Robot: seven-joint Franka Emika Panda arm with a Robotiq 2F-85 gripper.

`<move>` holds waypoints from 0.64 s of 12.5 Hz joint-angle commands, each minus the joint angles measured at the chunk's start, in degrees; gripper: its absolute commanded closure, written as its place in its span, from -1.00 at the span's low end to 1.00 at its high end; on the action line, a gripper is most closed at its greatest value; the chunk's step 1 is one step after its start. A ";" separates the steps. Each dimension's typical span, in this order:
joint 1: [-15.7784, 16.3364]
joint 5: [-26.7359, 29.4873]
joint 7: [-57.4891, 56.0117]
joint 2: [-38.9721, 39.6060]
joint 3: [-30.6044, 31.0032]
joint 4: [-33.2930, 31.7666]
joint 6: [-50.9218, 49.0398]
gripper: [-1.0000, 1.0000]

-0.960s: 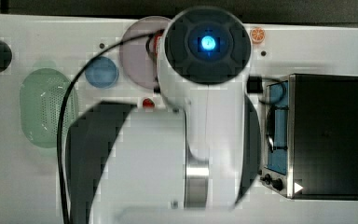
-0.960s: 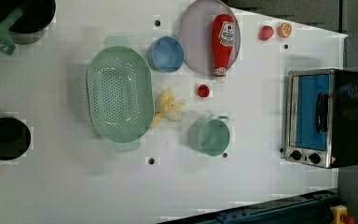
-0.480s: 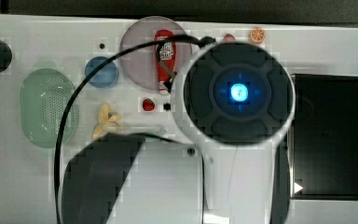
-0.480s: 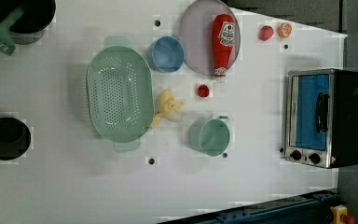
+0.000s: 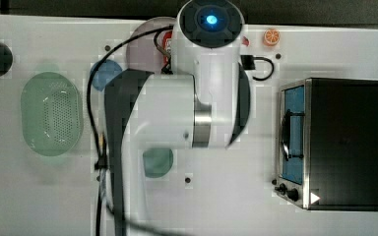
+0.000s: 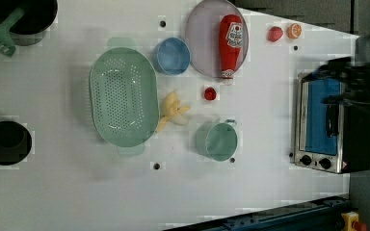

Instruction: Pick ketchup from plate and place it on table.

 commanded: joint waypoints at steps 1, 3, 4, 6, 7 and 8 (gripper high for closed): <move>0.65 0.29 -13.17 3.48 0.54 -0.80 5.45 -1.00; 1.06 0.27 -19.20 6.77 0.55 -0.78 9.64 -1.00; 1.24 0.26 -21.13 8.37 0.55 -0.77 11.42 -1.00; 1.70 -0.03 -22.09 11.46 0.56 -0.68 14.51 -1.00; 1.99 -0.25 -22.11 13.00 0.56 -0.60 15.96 -1.00; 2.27 -0.27 -22.11 14.69 0.56 -0.16 17.70 -1.00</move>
